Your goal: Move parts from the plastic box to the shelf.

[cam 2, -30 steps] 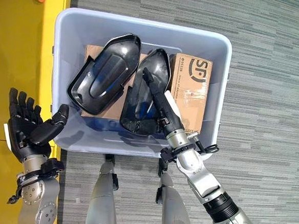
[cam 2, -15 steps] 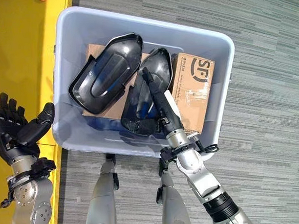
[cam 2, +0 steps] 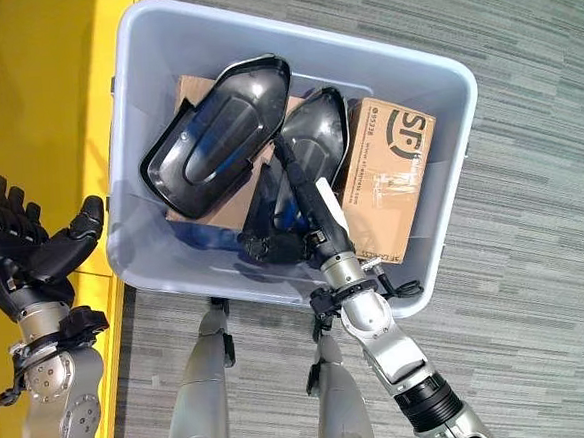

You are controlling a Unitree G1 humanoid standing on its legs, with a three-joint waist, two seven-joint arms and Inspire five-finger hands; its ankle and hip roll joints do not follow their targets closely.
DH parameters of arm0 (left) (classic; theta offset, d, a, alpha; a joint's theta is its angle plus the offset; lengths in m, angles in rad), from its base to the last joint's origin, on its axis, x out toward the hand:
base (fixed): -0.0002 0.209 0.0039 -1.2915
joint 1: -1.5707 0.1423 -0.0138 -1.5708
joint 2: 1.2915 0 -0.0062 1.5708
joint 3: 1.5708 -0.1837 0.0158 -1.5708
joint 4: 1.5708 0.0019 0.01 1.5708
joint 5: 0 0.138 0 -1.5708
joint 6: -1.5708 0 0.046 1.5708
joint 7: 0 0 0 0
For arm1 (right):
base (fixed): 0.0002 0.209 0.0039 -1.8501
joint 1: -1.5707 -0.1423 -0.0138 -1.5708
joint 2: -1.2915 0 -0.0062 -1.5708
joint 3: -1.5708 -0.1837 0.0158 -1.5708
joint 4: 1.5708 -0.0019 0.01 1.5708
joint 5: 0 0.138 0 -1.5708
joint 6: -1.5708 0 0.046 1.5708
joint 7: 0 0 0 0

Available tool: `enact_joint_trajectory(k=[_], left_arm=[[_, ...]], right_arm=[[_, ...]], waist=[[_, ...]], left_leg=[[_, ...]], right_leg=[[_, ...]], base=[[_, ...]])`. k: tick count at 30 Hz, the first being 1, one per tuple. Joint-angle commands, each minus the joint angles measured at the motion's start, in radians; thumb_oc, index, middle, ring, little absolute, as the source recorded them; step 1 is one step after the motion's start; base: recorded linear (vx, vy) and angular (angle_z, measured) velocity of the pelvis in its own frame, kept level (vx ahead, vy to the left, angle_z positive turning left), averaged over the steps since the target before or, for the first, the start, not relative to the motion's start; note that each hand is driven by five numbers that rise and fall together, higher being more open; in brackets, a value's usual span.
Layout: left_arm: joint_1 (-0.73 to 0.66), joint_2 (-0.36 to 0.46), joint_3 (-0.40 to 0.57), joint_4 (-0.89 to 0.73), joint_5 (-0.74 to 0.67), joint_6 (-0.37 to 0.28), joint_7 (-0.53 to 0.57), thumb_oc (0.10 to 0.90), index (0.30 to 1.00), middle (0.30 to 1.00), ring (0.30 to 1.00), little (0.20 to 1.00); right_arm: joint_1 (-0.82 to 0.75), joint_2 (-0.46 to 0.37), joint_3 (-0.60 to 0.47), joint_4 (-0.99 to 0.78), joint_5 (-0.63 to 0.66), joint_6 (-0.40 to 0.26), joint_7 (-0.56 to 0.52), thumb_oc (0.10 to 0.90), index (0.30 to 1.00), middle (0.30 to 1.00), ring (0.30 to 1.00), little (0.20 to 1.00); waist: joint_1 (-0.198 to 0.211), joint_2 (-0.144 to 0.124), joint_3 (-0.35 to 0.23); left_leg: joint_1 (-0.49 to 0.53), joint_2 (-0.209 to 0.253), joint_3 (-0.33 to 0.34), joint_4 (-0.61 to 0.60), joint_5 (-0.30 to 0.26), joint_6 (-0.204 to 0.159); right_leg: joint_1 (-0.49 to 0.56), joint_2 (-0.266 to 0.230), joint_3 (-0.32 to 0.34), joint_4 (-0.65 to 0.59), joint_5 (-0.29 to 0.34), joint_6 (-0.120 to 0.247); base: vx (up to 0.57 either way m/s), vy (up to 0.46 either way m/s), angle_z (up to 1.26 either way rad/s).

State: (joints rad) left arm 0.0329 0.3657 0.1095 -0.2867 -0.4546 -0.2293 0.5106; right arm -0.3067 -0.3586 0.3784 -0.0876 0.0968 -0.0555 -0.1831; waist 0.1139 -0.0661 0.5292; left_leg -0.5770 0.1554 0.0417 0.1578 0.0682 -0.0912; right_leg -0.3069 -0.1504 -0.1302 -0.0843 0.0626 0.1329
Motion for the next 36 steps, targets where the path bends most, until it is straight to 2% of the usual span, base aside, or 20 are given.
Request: enact_joint_trajectory(k=[1, 16, 28, 29, 32, 36], left_arm=[[0.024, 0.023, 0.066, -0.187, 0.072, -0.110, 0.015, 0.900, 1.000, 1.000, 1.000, 1.000], [0.016, 0.022, 0.024, -0.204, 0.082, -0.108, 0.023, 0.900, 1.000, 1.000, 1.000, 1.000], [-0.008, 0.025, -0.005, -0.217, 0.117, -0.120, 0.055, 0.900, 1.000, 1.000, 1.000, 1.000], [-0.049, 0.023, -0.052, -0.066, 0.141, -0.072, 0.094, 0.900, 1.000, 1.000, 1.000, 1.000], [-0.065, 0.021, -0.068, -0.051, 0.178, -0.085, 0.074, 0.900, 1.000, 1.000, 1.000, 1.000], [-0.085, 0.029, -0.074, -0.024, 0.189, -0.096, 0.096, 0.900, 1.000, 1.000, 1.000, 1.000]], right_arm=[[-0.041, 0.039, 0.004, -0.057, -0.058, -0.064, -0.004, 0.900, 1.000, 1.000, 1.000, 1.000], [-0.030, 0.057, 0.013, 0.009, -0.092, -0.054, -0.039, 0.900, 1.000, 1.000, 1.000, 1.000], [-0.081, 0.043, 0.015, 0.071, -0.255, -0.046, -0.132, 0.900, 1.000, 1.000, 1.000, 1.000], [-0.091, 0.058, 0.033, 0.107, -0.247, -0.041, -0.131, 0.900, 1.000, 1.000, 1.000, 1.000], [-0.108, 0.060, 0.050, 0.174, -0.299, -0.044, -0.169, 0.900, 1.000, 1.000, 1.000, 1.000], [-0.129, 0.067, 0.062, 0.225, -0.347, -0.038, -0.196, 0.900, 1.000, 1.000, 1.000, 1.000]], waist=[[-0.012, 0.001, -0.009], [-0.020, 0.015, -0.009], [-0.026, 0.030, -0.009], [-0.037, 0.024, -0.009], [-0.043, 0.019, -0.009], [-0.043, 0.025, -0.009]], left_leg=[[-0.066, 0.009, -0.013, 0.074, -0.058, 0.013], [-0.113, -0.004, -0.013, 0.084, -0.060, 0.021], [-0.140, -0.017, -0.008, 0.077, -0.057, 0.028], [-0.142, -0.015, -0.004, 0.078, -0.055, 0.029], [-0.153, -0.012, -0.003, 0.079, -0.056, 0.030], [-0.157, -0.016, -0.005, 0.073, -0.053, 0.029]], right_leg=[[0.097, -0.081, -0.055, 0.056, -0.126, 0.025], [0.050, -0.088, -0.054, 0.067, -0.125, 0.025], [0.008, -0.095, -0.048, 0.076, -0.119, 0.027], [-0.001, -0.095, -0.042, 0.080, -0.117, 0.028], [-0.015, -0.094, -0.038, 0.087, -0.116, 0.030], [-0.019, -0.094, -0.039, 0.090, -0.119, 0.033]], base=[[0.00, 0.005, 0.05], [0.00, 0.001, 0.01], [0.00, 0.000, 0.00], [0.00, 0.000, 0.00], [0.00, 0.000, 0.00], [0.00, 0.001, -0.01]])
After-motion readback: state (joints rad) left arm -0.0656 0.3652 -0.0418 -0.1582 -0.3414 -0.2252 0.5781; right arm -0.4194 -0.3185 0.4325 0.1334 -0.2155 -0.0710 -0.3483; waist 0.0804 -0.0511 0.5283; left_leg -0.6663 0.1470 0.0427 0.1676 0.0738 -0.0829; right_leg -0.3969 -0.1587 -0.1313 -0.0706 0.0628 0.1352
